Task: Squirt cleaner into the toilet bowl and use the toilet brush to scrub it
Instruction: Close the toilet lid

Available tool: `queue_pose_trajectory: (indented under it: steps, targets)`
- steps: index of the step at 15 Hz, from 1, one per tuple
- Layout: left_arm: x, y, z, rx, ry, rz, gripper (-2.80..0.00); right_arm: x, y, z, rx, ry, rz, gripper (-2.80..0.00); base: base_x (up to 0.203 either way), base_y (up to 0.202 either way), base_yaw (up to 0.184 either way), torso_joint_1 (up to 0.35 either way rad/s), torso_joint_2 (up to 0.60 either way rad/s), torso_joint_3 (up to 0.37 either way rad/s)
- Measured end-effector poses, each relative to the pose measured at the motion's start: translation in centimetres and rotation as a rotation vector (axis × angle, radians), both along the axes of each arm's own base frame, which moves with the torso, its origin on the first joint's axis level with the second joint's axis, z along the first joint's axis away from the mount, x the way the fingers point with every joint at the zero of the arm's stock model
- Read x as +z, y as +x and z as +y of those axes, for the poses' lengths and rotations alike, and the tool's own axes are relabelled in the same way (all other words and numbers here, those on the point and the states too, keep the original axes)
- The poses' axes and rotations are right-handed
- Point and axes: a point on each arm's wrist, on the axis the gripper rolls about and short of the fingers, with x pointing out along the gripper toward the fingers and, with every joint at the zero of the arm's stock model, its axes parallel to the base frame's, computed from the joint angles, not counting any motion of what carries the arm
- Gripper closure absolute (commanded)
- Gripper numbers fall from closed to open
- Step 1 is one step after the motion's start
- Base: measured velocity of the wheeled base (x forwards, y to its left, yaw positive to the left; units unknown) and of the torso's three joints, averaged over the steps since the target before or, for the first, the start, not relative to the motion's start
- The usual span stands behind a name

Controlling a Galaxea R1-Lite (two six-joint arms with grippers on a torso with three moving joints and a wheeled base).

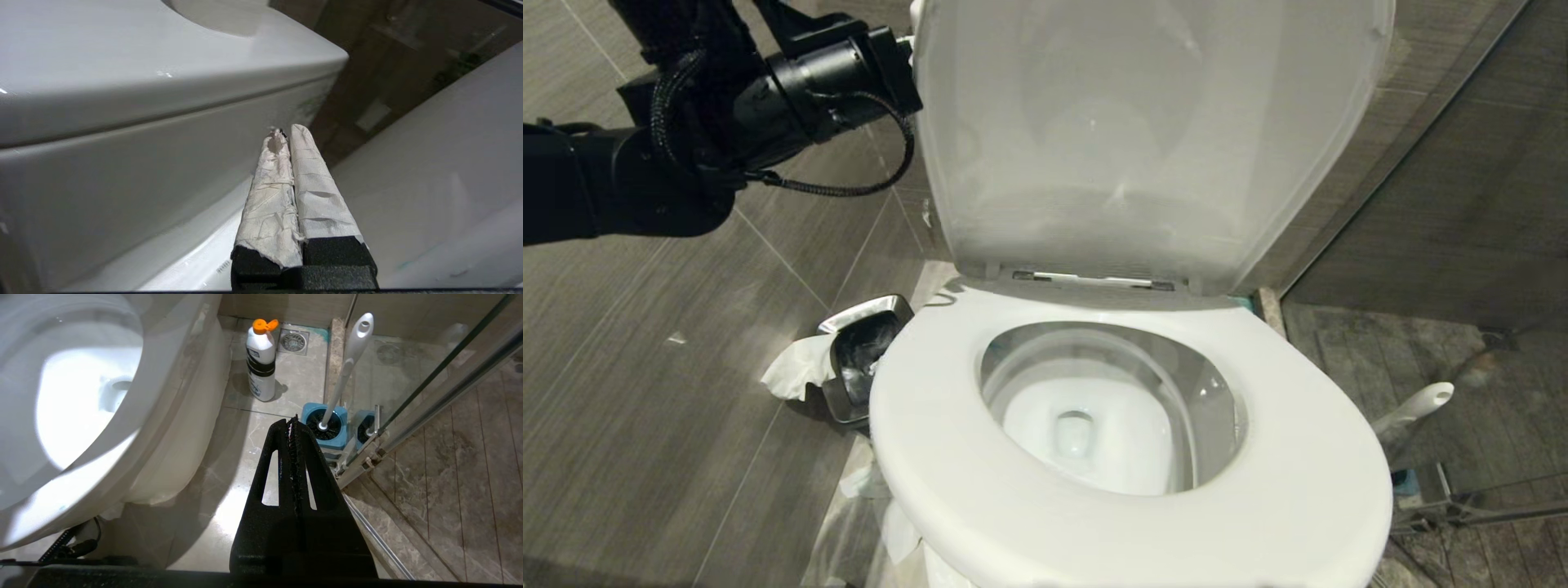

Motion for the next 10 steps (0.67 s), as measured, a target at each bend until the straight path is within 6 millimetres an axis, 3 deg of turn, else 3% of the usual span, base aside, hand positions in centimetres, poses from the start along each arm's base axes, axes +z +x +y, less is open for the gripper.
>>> queue_pose_trajectory:
  steps: [4,10]
  targets:
    - [-1.2,-2.3,1.8,0.046,0.027,0.068,0.0,0.0,0.0,0.0,0.0,0.0,0.0,0.0,0.0,0.0,0.0,0.0,0.0,0.0]
    - [1.7,-5.7,6.7,0.274,-0.1,0.081,0.0,0.0,0.0,0.0,0.0,0.0,0.0,0.0,0.0,0.0,0.0,0.0,0.0,0.0]
